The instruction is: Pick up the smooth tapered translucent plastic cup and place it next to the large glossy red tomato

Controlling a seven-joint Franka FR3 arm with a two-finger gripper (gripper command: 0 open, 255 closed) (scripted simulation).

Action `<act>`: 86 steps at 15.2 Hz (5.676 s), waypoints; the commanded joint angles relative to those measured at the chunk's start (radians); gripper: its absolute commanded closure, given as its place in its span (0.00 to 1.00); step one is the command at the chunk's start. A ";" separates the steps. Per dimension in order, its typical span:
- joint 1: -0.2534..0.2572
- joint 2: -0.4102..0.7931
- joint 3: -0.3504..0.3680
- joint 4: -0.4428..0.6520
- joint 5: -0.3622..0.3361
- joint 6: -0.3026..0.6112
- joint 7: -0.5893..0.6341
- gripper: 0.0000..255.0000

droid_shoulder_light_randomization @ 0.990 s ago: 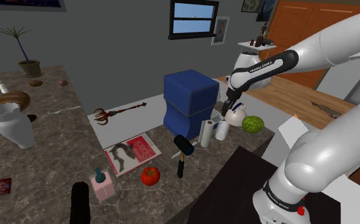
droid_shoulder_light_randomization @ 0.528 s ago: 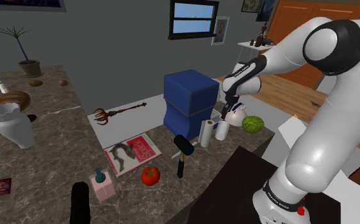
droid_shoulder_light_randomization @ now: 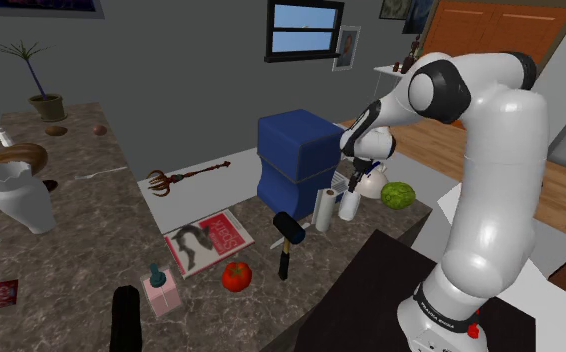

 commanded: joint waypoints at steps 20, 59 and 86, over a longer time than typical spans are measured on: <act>-0.178 0.307 0.135 0.224 0.135 0.068 -0.161 0.00; -0.035 -0.015 -0.052 0.173 -0.080 -0.194 -0.014 1.00; 0.229 -0.450 0.013 -0.167 -0.428 -0.224 0.541 1.00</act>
